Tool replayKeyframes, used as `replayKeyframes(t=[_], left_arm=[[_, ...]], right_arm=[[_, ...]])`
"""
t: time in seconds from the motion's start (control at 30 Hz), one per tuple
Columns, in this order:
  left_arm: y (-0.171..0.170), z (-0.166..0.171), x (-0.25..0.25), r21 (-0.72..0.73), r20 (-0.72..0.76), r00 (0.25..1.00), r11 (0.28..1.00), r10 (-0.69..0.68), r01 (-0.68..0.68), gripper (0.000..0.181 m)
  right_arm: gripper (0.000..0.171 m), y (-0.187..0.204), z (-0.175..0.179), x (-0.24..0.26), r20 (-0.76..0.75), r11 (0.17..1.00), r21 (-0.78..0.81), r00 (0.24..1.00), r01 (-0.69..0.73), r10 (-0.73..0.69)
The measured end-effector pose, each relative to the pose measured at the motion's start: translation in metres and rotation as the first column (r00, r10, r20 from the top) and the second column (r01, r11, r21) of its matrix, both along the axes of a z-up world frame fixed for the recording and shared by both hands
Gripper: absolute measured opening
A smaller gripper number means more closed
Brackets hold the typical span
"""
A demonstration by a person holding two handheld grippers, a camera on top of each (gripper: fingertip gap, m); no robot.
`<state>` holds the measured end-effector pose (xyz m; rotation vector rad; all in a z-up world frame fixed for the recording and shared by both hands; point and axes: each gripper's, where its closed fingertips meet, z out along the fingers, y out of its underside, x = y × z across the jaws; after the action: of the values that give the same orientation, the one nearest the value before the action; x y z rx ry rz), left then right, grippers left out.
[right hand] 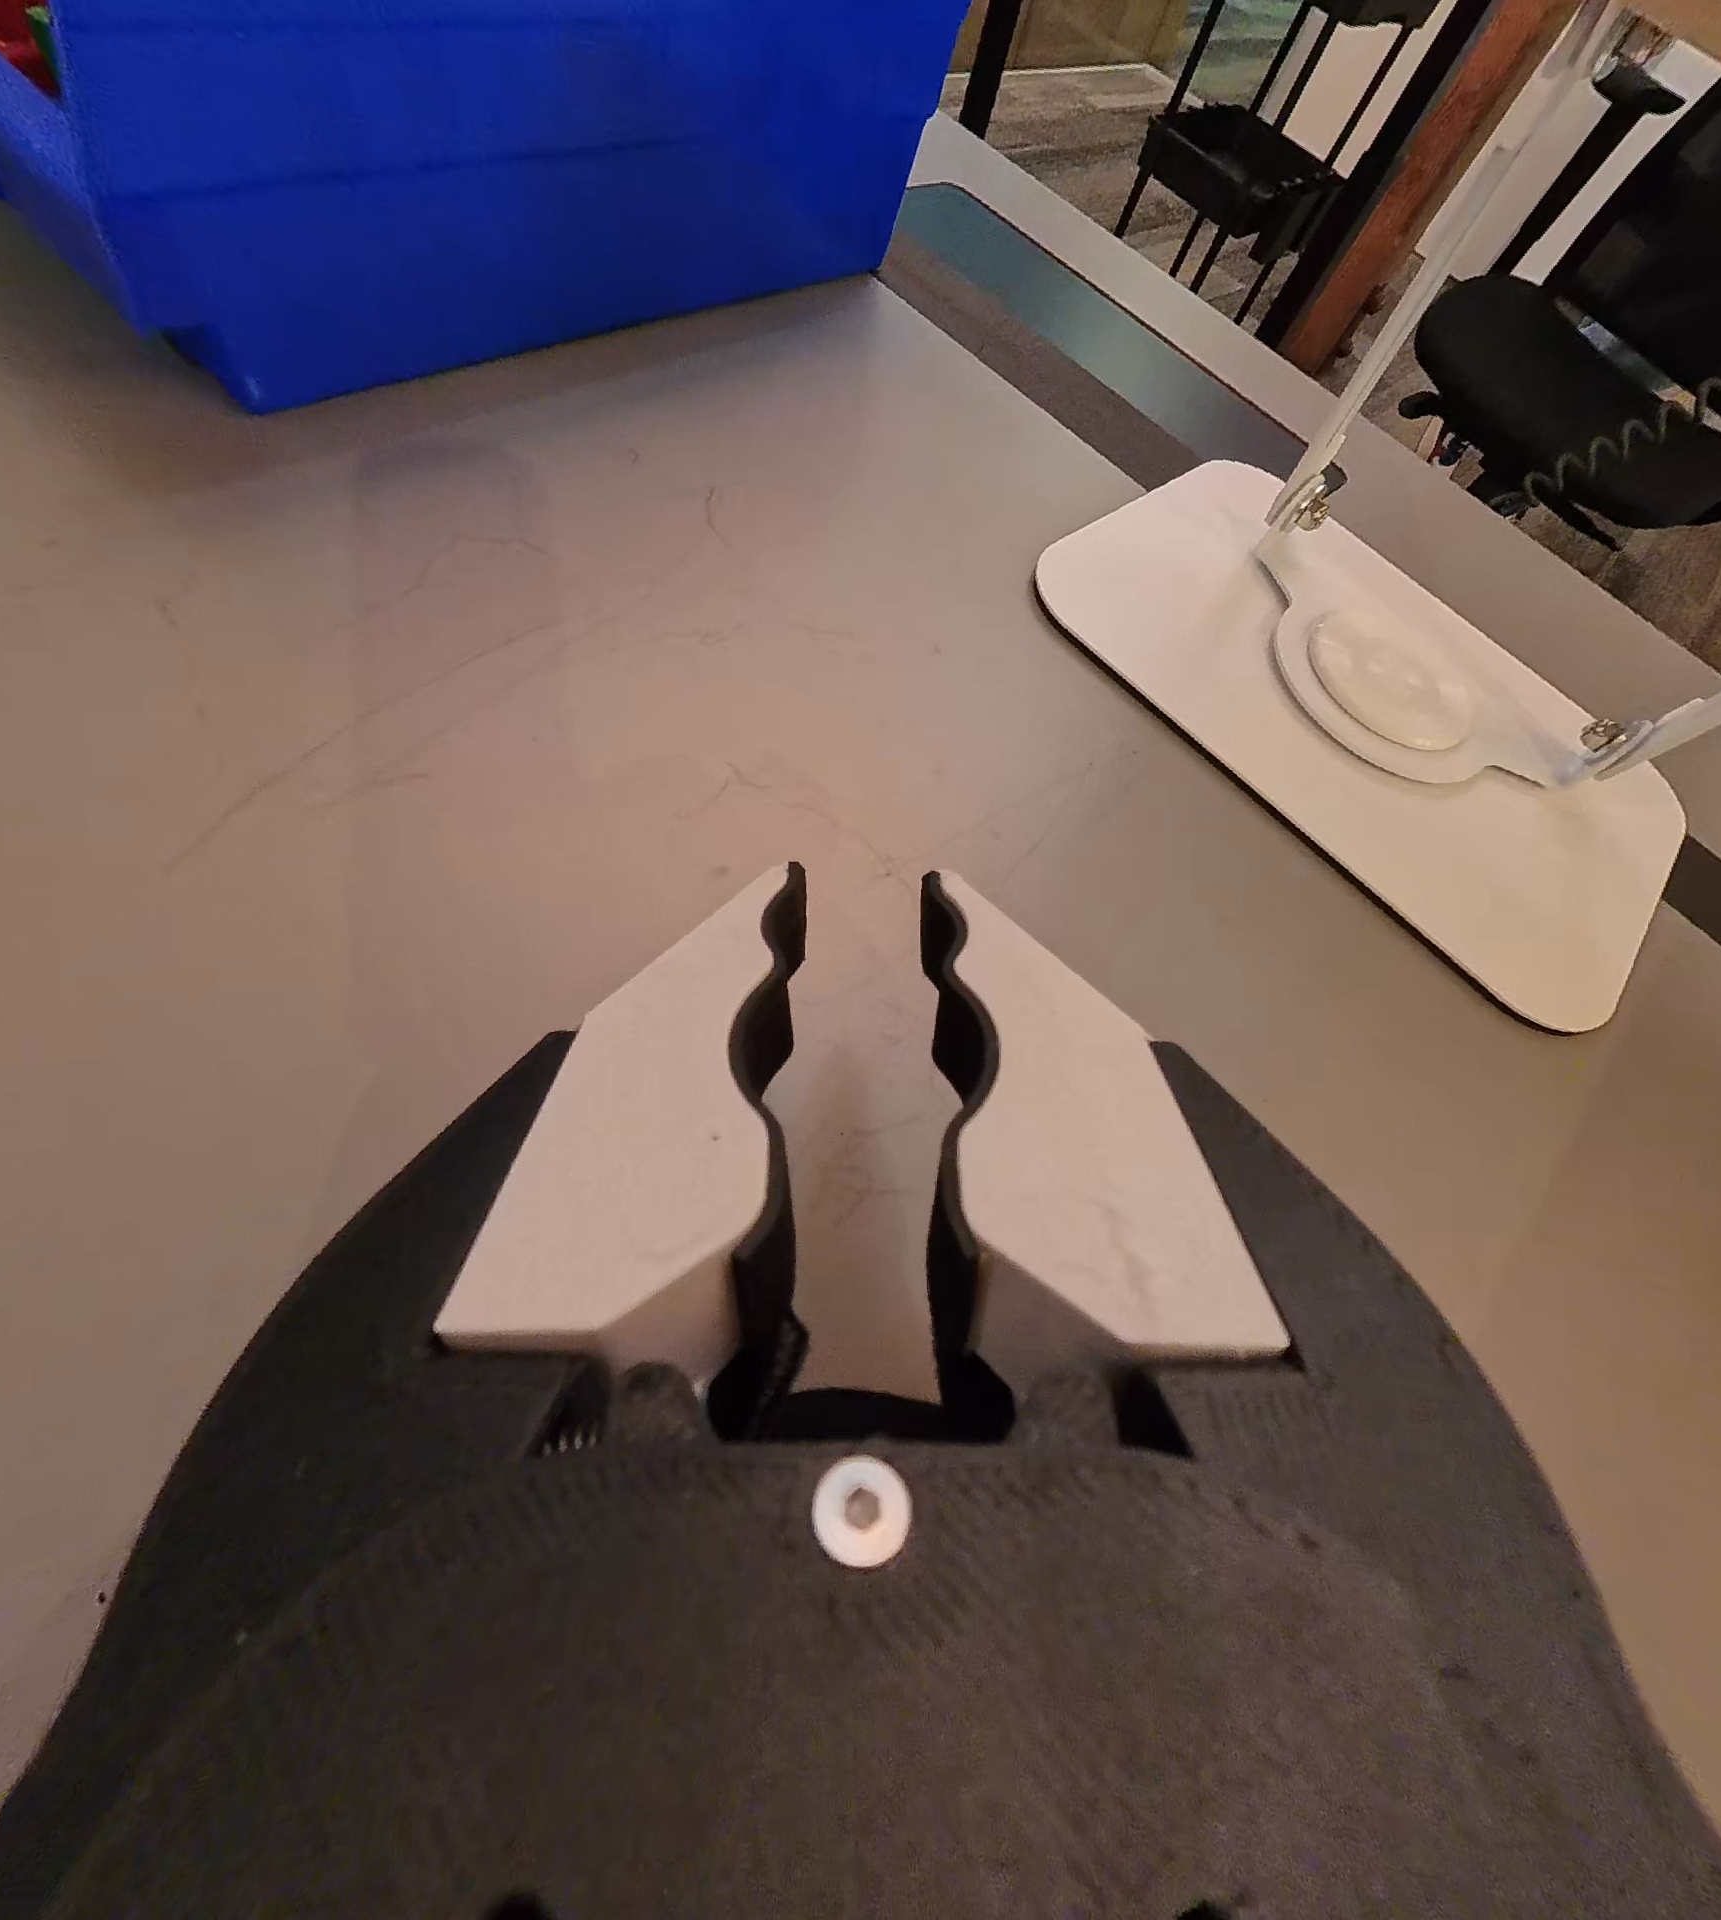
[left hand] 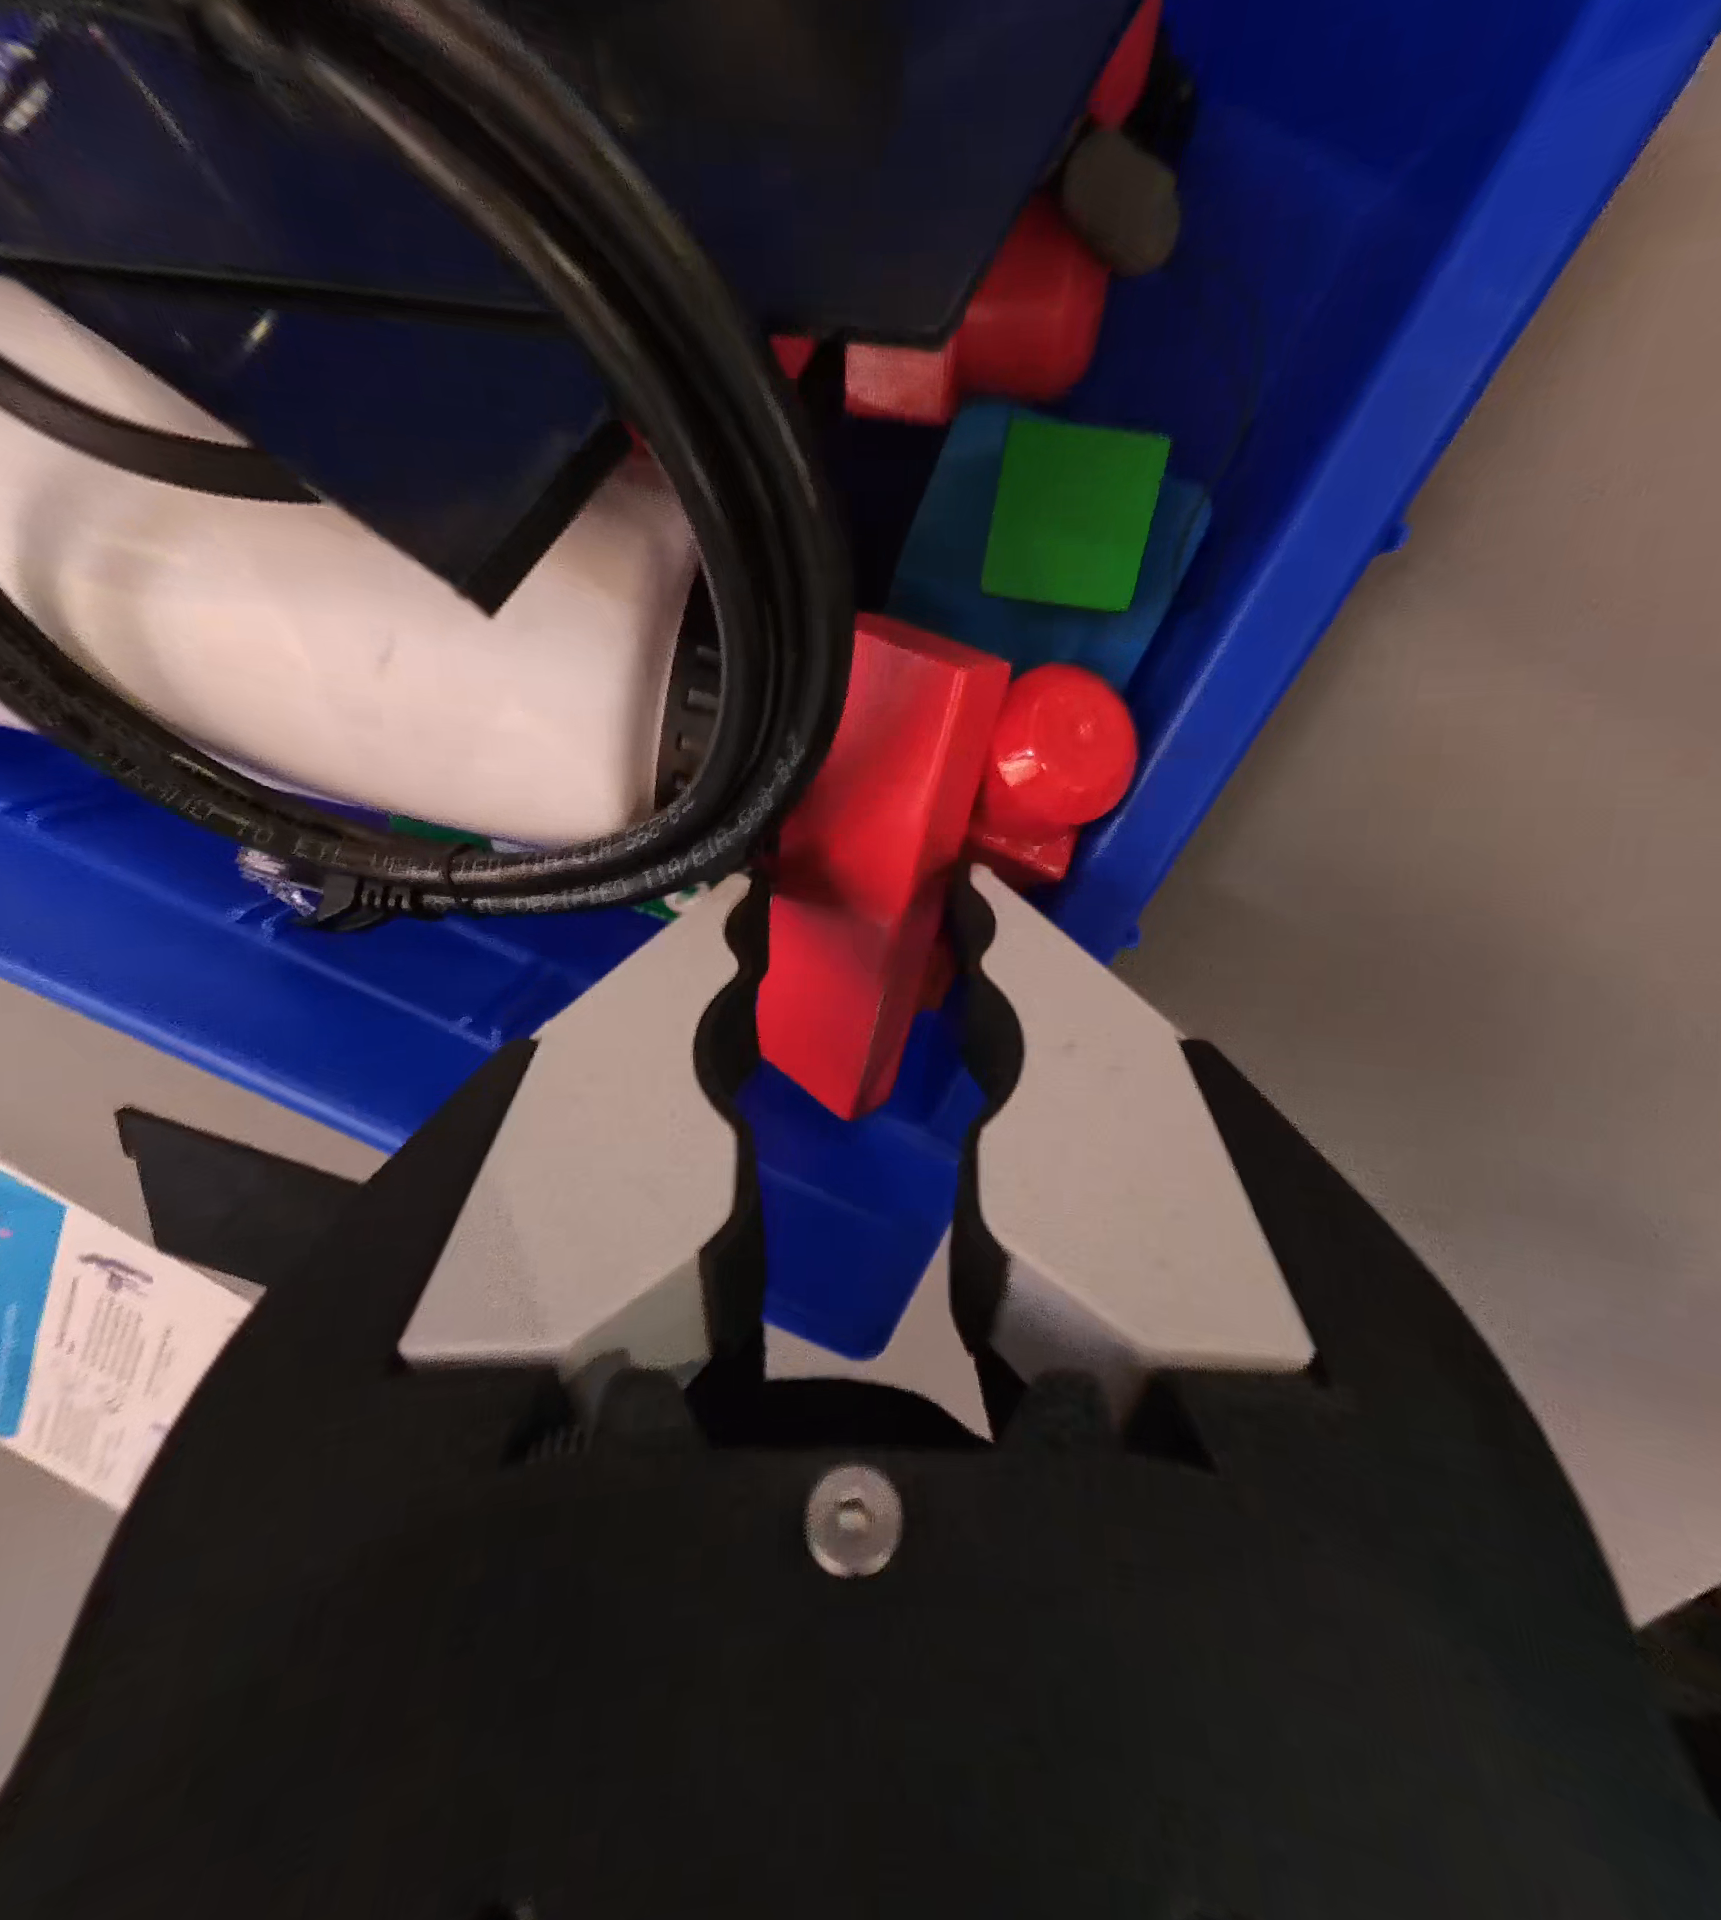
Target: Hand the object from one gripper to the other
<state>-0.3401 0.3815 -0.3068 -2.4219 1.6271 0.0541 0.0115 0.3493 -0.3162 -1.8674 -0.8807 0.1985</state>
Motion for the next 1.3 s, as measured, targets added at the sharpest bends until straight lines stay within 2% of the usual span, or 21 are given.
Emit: replayKeyframes(t=[0.03, 0.27, 0.9, 1.03, 1.3], left_arm=[[-0.002, -0.002, 0.001, -0.018, -0.011, 1.000, 1.000, -0.012, 0.012, 0.036], [-0.003, -0.010, -0.002, -0.055, -0.078, 0.996, 0.998, -0.044, 0.040, 0.033], [-0.004, 0.006, -0.001, 0.172, -0.021, 1.000, 0.985, -0.015, 0.019, 0.033], [-0.012, 0.016, 0.002, 0.200, 0.010, 1.000, 0.980, -0.025, 0.022, 0.032], [-0.025, 0.047, 0.018, 0.240, 0.215, 0.976, 0.970, -0.027, -0.026, 0.032]], right_arm=[[0.020, 0.000, 0.000, 0.000, 0.003, 1.000, 0.000, 1.000, -0.001, 0.001], [0.020, 0.000, 0.000, -0.001, 0.006, 1.000, 0.002, 1.000, -0.006, 0.006], [0.021, 0.000, 0.000, -0.001, 0.009, 1.000, 0.008, 1.000, -0.010, 0.010], [0.025, 0.000, 0.001, -0.001, -0.003, 1.000, 0.007, 1.000, -0.011, 0.011], [0.036, -0.002, 0.003, -0.004, -0.031, 0.999, 0.005, 0.999, -0.042, 0.043]])
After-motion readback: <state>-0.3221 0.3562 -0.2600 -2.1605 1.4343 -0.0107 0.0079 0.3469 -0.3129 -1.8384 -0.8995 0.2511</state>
